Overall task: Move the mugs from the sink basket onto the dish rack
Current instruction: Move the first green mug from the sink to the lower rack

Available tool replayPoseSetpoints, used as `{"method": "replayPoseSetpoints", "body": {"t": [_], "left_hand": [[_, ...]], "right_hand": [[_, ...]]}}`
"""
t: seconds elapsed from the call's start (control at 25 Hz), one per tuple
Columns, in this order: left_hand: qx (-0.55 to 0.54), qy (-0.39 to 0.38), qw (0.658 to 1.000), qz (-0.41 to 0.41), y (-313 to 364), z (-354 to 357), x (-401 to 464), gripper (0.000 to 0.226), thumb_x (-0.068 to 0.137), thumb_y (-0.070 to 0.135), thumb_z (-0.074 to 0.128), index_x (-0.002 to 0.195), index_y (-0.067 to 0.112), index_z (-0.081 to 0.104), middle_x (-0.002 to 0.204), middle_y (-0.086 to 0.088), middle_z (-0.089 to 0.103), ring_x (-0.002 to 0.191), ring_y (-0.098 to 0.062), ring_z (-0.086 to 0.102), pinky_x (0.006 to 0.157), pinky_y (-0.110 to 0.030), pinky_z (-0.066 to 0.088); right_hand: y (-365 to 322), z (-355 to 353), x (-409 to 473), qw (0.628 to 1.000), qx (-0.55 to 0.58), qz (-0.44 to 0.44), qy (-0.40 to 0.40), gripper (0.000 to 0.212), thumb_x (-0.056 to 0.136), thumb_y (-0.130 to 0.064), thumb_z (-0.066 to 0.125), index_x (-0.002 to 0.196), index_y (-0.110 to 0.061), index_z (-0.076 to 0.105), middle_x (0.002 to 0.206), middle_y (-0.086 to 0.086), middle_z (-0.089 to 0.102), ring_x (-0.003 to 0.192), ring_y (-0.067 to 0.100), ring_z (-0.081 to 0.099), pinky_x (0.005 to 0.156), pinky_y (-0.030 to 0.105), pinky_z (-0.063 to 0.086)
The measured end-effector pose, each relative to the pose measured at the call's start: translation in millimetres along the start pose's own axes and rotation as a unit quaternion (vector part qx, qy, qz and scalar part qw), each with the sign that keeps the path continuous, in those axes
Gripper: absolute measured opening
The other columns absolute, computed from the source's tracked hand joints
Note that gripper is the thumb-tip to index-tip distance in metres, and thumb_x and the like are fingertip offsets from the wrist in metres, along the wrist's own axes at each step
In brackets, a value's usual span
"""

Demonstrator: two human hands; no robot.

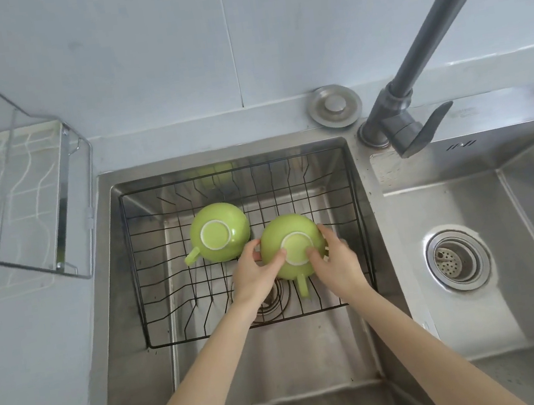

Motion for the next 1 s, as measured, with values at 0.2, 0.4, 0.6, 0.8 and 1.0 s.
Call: {"method": "replayPoseSetpoints", "body": {"t": [0.2,0.4,0.6,0.8,1.0], "left_hand": [[-0.079,-0.014,0.997,0.017,8,-20,-28,0.054,0.081,0.03,0.065,0.13,0.015,0.045,0.111,-0.005,0.059,0.108,-0.022,0.058,0.093,-0.04,0.052],[-0.075,-0.035,0.992,0.098,18,-56,-74,0.058,0.082,0.027,0.064,0.134,0.016,0.041,0.101,0.004,0.055,0.105,-0.022,0.059,0.092,-0.036,0.053],[-0.015,-0.073,0.982,0.174,14,-85,-118,0.072,0.081,0.004,0.064,0.142,0.013,0.026,0.117,-0.002,0.05,0.094,-0.016,0.058,0.082,-0.015,0.05],[0.029,-0.048,0.971,0.232,5,-114,-148,0.085,0.077,0.006,0.069,0.145,0.019,0.018,0.123,-0.006,0.038,0.091,-0.013,0.057,0.075,-0.015,0.048],[0.054,-0.016,0.965,0.256,-11,-156,-167,0.09,0.075,0.012,0.073,0.144,0.024,0.016,0.121,-0.006,0.036,0.089,-0.011,0.054,0.092,-0.034,0.049]], "right_hand": [[-23,-11,-33,0.998,0.042,-0.029,0.028,0.052,0.091,-0.026,0.052,0.139,-0.021,0.034,0.129,0.019,0.042,0.1,0.023,0.049,0.091,0.023,0.035],[-40,-11,-76,0.995,0.055,-0.074,0.039,0.052,0.088,-0.03,0.055,0.137,-0.023,0.037,0.125,0.016,0.048,0.111,0.019,0.048,0.093,0.025,0.037],[-64,-9,-120,0.989,0.055,-0.128,0.046,0.049,0.089,-0.032,0.053,0.135,-0.024,0.039,0.11,0.008,0.049,0.117,0.019,0.043,0.086,0.021,0.033],[-89,7,-164,0.982,0.018,-0.177,0.066,0.055,0.087,-0.035,0.056,0.136,-0.023,0.037,0.126,0.006,0.043,0.109,0.024,0.055,0.092,0.027,0.04],[-112,45,-198,0.977,-0.006,-0.211,0.021,0.078,0.079,-0.035,0.068,0.142,-0.023,0.025,0.124,-0.001,0.035,0.112,0.016,0.045,0.094,0.023,0.036]]}}
Point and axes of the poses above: each hand's wrist, its own x-axis towards the middle knuckle, its own z-axis out of the palm, y = z × x, the point moved 5 cm from there along x, towards the middle knuckle
